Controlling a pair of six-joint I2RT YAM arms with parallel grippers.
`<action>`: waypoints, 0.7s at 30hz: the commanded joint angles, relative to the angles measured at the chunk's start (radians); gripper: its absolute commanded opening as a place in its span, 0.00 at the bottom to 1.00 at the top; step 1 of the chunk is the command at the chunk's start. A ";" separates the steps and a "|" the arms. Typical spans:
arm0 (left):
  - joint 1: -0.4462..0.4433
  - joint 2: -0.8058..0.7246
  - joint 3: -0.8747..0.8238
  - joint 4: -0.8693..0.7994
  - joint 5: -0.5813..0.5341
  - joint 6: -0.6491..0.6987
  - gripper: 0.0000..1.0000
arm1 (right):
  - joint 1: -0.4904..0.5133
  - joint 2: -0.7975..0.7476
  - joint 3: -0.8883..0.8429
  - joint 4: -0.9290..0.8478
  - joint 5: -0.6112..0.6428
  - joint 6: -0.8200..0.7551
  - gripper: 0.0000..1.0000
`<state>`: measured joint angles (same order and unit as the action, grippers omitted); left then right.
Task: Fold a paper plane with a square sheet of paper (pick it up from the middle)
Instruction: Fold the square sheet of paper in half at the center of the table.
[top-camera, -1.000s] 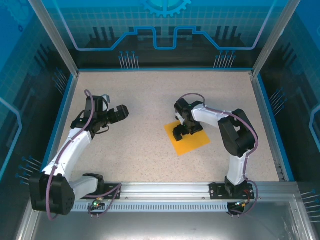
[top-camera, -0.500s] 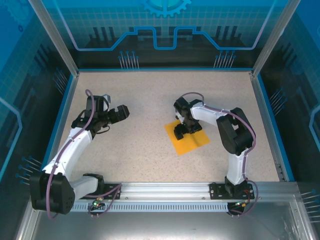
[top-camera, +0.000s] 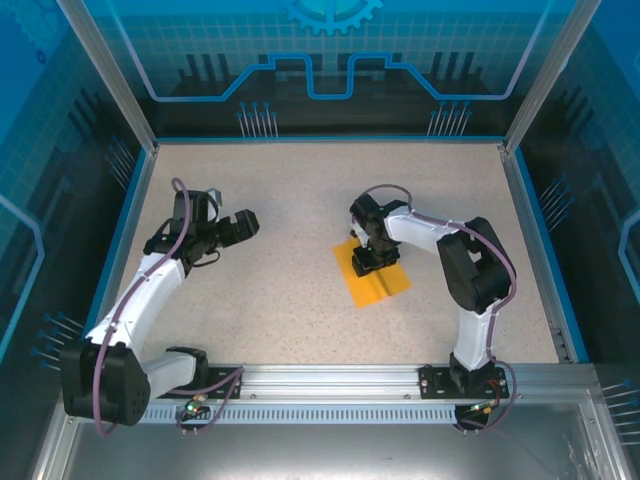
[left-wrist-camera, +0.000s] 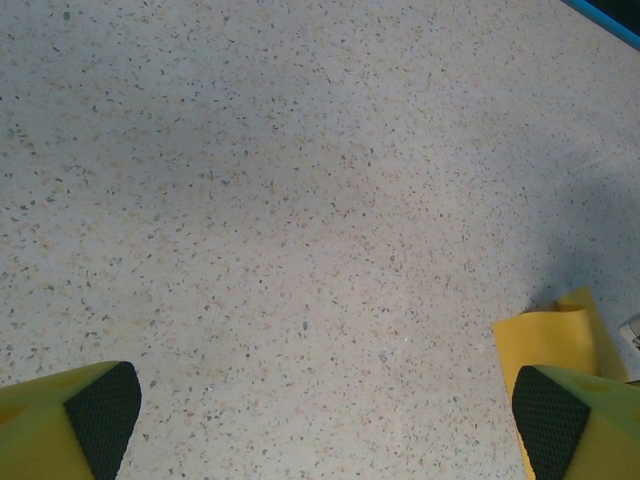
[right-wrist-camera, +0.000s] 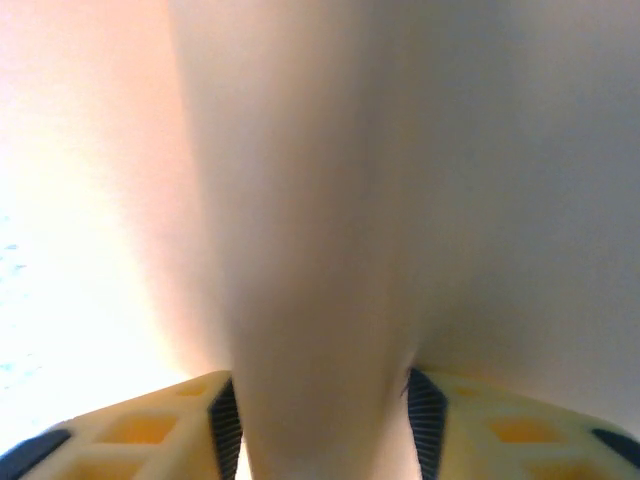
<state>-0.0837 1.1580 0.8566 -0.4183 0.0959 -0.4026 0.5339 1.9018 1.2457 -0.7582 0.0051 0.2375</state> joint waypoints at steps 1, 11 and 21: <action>-0.016 0.003 0.032 -0.039 0.030 -0.009 0.99 | -0.003 -0.068 -0.028 0.072 -0.175 0.069 0.37; -0.048 0.023 0.012 0.001 0.134 -0.043 0.99 | -0.006 -0.260 -0.157 0.437 -0.603 0.373 0.30; -0.168 0.088 -0.076 0.155 0.216 -0.166 0.99 | -0.023 -0.178 -0.238 0.453 -0.515 0.399 0.34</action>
<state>-0.2169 1.2224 0.8017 -0.3164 0.2684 -0.5121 0.5243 1.6787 1.0328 -0.3099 -0.5327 0.6159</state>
